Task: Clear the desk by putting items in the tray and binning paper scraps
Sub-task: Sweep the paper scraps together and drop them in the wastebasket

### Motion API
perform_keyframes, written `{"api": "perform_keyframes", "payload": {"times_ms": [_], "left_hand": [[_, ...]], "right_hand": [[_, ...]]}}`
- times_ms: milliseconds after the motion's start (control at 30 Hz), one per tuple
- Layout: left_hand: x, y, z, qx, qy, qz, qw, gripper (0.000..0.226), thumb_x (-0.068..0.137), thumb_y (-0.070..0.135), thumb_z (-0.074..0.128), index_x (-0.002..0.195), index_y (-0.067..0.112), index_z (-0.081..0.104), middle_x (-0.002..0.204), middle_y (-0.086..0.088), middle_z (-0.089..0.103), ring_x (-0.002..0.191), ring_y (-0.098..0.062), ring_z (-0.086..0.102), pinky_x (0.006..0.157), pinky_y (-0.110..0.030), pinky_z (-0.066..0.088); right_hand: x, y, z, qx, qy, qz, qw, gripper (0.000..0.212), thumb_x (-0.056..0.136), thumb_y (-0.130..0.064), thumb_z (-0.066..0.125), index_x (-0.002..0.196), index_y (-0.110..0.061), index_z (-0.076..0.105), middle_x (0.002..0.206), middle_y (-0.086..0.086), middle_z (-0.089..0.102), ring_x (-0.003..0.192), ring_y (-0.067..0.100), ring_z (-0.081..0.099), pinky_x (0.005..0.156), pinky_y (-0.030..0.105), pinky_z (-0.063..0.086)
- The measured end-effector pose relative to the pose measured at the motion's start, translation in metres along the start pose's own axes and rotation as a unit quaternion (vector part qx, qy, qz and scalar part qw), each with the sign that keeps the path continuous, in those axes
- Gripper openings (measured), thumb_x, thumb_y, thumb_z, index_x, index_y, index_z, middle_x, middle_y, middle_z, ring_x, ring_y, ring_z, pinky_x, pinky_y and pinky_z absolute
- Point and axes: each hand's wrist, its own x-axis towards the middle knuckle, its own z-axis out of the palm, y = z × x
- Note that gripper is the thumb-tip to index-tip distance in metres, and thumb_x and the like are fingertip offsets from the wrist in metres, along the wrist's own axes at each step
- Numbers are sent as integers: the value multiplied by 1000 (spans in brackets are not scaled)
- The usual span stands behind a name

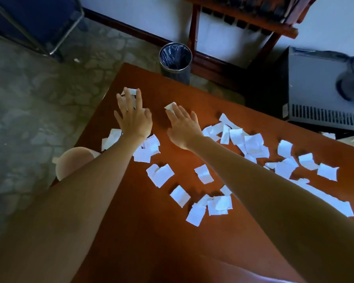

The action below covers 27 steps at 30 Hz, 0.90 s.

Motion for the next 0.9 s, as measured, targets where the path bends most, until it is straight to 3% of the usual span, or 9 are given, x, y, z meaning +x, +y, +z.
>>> {"api": "perform_keyframes", "payload": {"times_ms": [200, 333, 467, 567, 667, 767, 900], "left_hand": [[-20, -8, 18, -17, 25, 37, 999, 49, 99, 28, 33, 145, 12, 29, 152, -15, 26, 144, -33, 17, 117, -48, 15], [-61, -7, 24, -27, 22, 76, 997, 47, 99, 25, 34, 144, 10, 34, 150, -13, 32, 143, -31, 22, 115, -49, 19], [-89, 1, 15, -41, 20, 80, 996, 49, 98, 23, 39, 144, 9, 32, 144, -15, 41, 135, -32, 37, 112, -49, 26], [-79, 6, -1, -47, 63, 39, 996, 47, 97, 20, 40, 142, 8, 35, 136, -16, 45, 121, -31, 45, 97, -40, 39], [-48, 10, -12, -45, 40, 9, 998, 51, 97, 21, 38, 144, 8, 27, 149, -15, 28, 134, -31, 30, 104, -38, 36], [-20, 6, -10, -27, -18, 9, 999, 59, 98, 27, 36, 149, 10, 13, 158, -13, 4, 147, -31, 3, 116, -46, 19], [-10, -2, -3, -47, -57, 4, 997, 57, 99, 31, 32, 149, 11, 14, 159, -10, 7, 147, -26, 3, 117, -51, 7]], "right_hand": [[-15, 6, 10, 6, 31, -26, 999, 51, 100, -22, 33, 148, -18, 18, 159, 4, 10, 148, 23, 5, 121, 46, 1], [-39, 10, 19, 12, 74, -37, 996, 46, 96, -13, 36, 142, -11, 35, 152, 9, 33, 143, 27, 25, 120, 47, 9], [-60, 8, 33, 19, 149, -44, 988, 42, 83, -8, 38, 118, -5, 61, 122, 14, 63, 117, 34, 56, 112, 52, 28], [-64, 5, 35, 29, 183, -41, 982, 40, 81, -8, 36, 107, -5, 66, 104, 14, 69, 98, 33, 65, 103, 53, 41], [-55, -2, 26, 29, 179, -33, 983, 43, 85, -12, 33, 117, -2, 61, 118, 19, 62, 112, 37, 58, 109, 54, 36], [-42, -6, 16, 11, 128, -18, 992, 42, 96, -17, 38, 137, -8, 42, 147, 15, 36, 139, 32, 31, 120, 46, 17], [-30, -7, 11, -5, 95, -15, 995, 45, 99, -23, 34, 144, -14, 30, 156, 9, 20, 145, 27, 18, 120, 43, 8]]}}
